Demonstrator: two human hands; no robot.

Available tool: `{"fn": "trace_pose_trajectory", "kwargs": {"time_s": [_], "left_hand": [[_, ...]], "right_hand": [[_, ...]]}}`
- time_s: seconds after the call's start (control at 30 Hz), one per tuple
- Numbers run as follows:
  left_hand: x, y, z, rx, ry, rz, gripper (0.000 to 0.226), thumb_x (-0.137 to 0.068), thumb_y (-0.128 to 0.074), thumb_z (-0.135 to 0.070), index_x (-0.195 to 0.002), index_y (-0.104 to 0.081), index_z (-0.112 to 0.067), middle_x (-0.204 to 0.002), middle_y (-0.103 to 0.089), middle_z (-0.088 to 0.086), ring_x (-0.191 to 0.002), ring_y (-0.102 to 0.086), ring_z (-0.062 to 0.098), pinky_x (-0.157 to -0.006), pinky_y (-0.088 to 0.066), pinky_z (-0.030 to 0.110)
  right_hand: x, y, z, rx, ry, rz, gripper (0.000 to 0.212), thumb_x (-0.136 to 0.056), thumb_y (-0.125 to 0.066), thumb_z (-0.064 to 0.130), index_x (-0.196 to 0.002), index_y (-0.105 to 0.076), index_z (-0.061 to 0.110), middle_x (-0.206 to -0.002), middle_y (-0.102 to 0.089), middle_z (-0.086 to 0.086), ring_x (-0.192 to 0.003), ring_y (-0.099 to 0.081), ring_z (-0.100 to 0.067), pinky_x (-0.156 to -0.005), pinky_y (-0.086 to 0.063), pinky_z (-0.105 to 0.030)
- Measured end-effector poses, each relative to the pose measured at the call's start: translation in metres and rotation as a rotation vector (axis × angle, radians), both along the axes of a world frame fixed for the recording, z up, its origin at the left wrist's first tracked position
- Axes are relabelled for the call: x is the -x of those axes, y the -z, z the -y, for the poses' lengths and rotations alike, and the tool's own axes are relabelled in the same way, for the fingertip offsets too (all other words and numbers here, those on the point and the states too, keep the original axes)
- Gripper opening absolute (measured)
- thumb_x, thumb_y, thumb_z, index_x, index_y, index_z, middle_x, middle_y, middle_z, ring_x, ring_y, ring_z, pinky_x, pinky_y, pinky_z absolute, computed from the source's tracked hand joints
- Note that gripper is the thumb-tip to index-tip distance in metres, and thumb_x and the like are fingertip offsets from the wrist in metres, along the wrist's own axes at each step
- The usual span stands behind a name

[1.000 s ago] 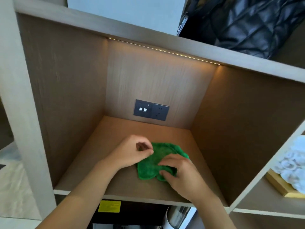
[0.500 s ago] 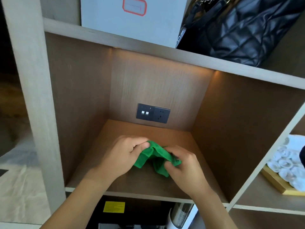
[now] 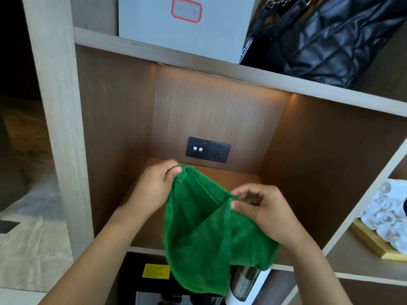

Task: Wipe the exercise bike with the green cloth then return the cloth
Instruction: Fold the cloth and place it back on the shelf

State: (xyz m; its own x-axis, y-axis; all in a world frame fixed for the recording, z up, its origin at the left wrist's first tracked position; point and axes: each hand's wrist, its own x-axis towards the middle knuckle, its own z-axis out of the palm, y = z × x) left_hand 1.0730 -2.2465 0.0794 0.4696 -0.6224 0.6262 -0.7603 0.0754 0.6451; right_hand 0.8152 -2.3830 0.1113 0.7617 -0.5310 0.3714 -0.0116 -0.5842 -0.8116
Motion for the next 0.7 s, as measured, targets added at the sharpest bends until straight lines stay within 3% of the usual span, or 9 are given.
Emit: {"fn": "trace_pose_trajectory", "kwargs": {"time_s": [0.1, 0.17, 0.23, 0.37, 0.43, 0.53, 0.6, 0.7], "left_hand": [[-0.001, 0.016, 0.018, -0.103, 0.006, -0.01, 0.022, -0.105, -0.062, -0.019, -0.084, -0.065, -0.016, -0.073, -0.063, -0.001, -0.074, -0.061, 0.025, -0.074, -0.053, 0.048], [-0.003, 0.025, 0.025, -0.154, -0.016, -0.03, 0.029, -0.105, -0.062, -0.02, -0.077, -0.058, -0.025, -0.067, -0.056, -0.005, -0.071, -0.058, 0.023, -0.073, -0.051, 0.047], [-0.006, 0.032, 0.027, -0.195, -0.037, -0.063, 0.03, -0.106, -0.061, -0.021, -0.076, -0.055, -0.025, -0.066, -0.053, -0.004, -0.071, -0.057, 0.025, -0.073, -0.05, 0.047], [-0.004, 0.035, 0.027, -0.177, -0.06, -0.078, 0.028, -0.107, -0.058, -0.022, -0.08, -0.059, -0.014, -0.068, -0.057, -0.001, -0.071, -0.058, 0.028, -0.07, -0.047, 0.046], [0.001, 0.029, 0.028, -0.15, -0.063, -0.08, 0.026, -0.107, -0.057, -0.023, -0.083, -0.061, -0.011, -0.073, -0.061, 0.003, -0.074, -0.06, 0.031, -0.071, -0.047, 0.046], [0.011, 0.02, 0.033, -0.13, -0.055, -0.068, 0.028, -0.108, -0.056, -0.021, -0.082, -0.057, -0.01, -0.07, -0.058, 0.002, -0.074, -0.058, 0.033, -0.07, -0.045, 0.045], [0.016, 0.015, 0.035, -0.134, -0.018, -0.048, 0.027, -0.108, -0.055, -0.02, -0.084, -0.058, -0.008, -0.07, -0.057, 0.004, -0.073, -0.057, 0.032, -0.07, -0.045, 0.046], [0.011, 0.009, 0.029, -0.107, -0.02, -0.015, 0.024, -0.108, -0.055, -0.02, -0.089, -0.062, -0.006, -0.075, -0.063, 0.008, -0.074, -0.06, 0.031, -0.072, -0.049, 0.048]], "right_hand": [[-0.009, 0.007, 0.003, -0.147, -0.053, -0.214, 0.025, -0.081, -0.087, 0.038, -0.09, -0.082, 0.014, -0.092, -0.08, -0.015, -0.082, -0.076, -0.028, -0.077, -0.06, -0.045], [-0.012, 0.017, 0.006, -0.284, -0.049, -0.319, 0.045, -0.086, -0.083, 0.054, -0.091, -0.081, 0.009, -0.095, -0.08, -0.017, -0.088, -0.078, -0.031, -0.083, -0.059, -0.044], [-0.015, 0.025, 0.012, -0.32, 0.03, -0.394, 0.061, -0.085, -0.078, 0.066, -0.08, -0.076, 0.006, -0.086, -0.079, -0.012, -0.08, -0.076, -0.029, -0.077, -0.058, -0.039], [-0.022, 0.032, 0.018, -0.132, 0.163, -0.53, 0.043, -0.076, -0.09, 0.055, -0.061, -0.07, 0.02, -0.057, -0.063, 0.004, -0.051, -0.058, -0.009, -0.055, -0.042, -0.024], [-0.027, 0.029, 0.012, -0.064, 0.157, -0.556, 0.045, -0.064, -0.089, 0.068, -0.072, -0.078, 0.026, -0.062, -0.07, 0.009, -0.056, -0.065, -0.004, -0.054, -0.047, -0.026], [-0.044, 0.028, -0.007, 0.038, 0.186, -0.576, 0.062, -0.057, -0.079, 0.084, -0.09, -0.079, 0.032, -0.078, -0.077, 0.01, -0.074, -0.073, -0.006, -0.067, -0.059, -0.034], [-0.059, 0.033, -0.015, 0.192, 0.253, -0.64, 0.056, -0.065, -0.076, 0.078, -0.091, -0.073, 0.028, -0.08, -0.074, 0.007, -0.08, -0.072, -0.014, -0.065, -0.054, -0.034], [-0.065, 0.034, -0.014, 0.292, 0.338, -0.686, 0.021, -0.077, -0.071, 0.04, -0.09, -0.066, 0.023, -0.086, -0.068, 0.002, -0.091, -0.07, -0.027, -0.071, -0.053, -0.035]]}}
